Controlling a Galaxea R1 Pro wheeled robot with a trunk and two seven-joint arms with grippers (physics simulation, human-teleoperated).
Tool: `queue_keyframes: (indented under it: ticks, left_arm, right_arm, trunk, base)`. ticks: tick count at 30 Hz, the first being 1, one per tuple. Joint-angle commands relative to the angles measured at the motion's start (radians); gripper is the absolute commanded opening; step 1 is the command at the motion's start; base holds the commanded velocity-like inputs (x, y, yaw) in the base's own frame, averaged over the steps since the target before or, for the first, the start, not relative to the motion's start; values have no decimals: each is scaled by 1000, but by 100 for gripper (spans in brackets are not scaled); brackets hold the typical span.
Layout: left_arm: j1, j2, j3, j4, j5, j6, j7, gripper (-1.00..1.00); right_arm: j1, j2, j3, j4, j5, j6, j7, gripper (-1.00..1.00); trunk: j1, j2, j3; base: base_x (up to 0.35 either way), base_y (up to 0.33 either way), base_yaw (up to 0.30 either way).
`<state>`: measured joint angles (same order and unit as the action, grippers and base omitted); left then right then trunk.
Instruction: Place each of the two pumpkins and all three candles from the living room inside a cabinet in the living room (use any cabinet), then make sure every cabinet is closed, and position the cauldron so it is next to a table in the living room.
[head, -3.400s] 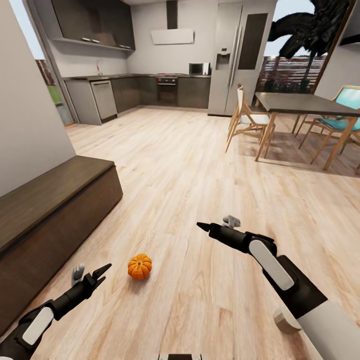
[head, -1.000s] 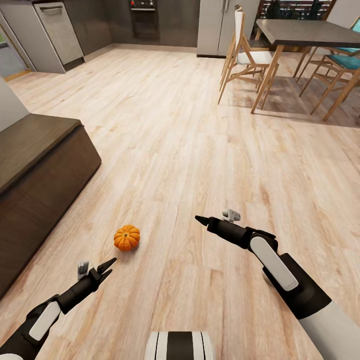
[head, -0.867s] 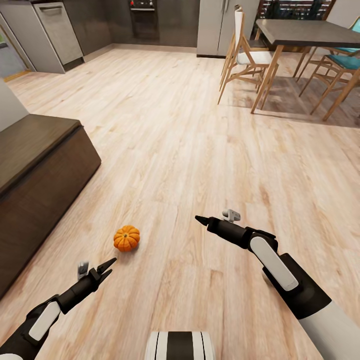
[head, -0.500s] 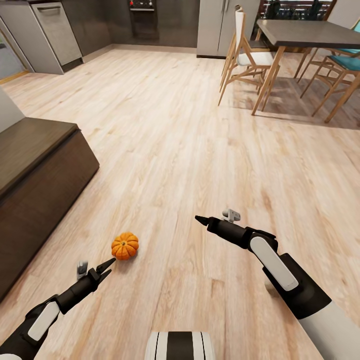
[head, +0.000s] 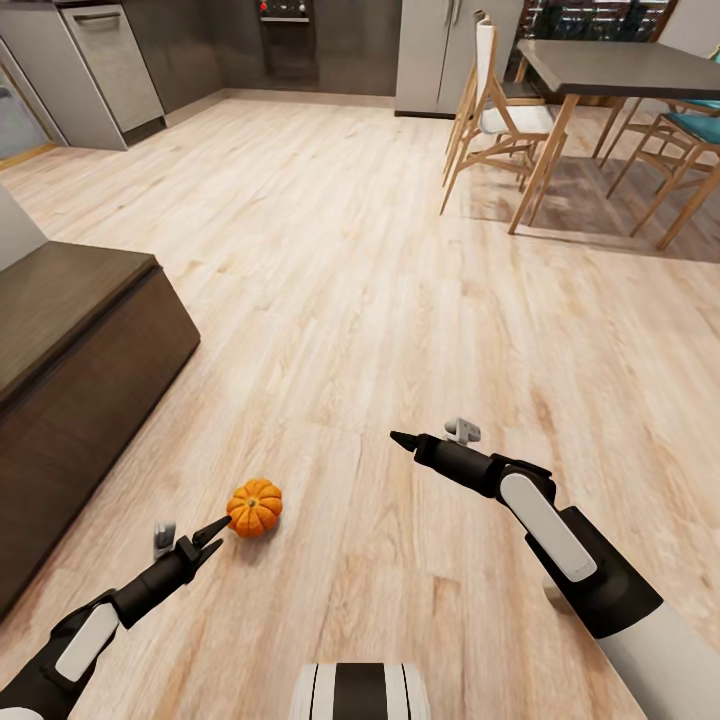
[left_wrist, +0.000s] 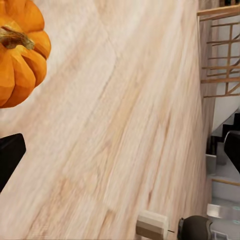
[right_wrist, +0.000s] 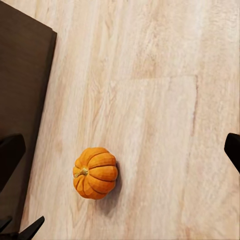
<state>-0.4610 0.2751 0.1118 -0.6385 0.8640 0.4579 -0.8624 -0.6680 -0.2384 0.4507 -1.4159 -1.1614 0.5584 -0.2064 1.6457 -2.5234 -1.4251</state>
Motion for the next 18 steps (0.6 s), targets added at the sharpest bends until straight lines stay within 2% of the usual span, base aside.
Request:
queue_keyframes:
  ticks: [1, 18]
  left_arm:
    - [-1, 0, 0, 0, 8, 8, -2, 100]
    - [0, 1, 0, 0, 7, 6, -10, 100]
  right_arm:
    - [-1, -1, 2, -2, -11, 0, -10, 100]
    - [-1, -1, 2, -2, -11, 0, -10, 100]
  trunk:
    - [0, 0, -1]
    - [0, 0, -1]
  base:
    - [67, 52, 0]
    - [6, 4, 0]
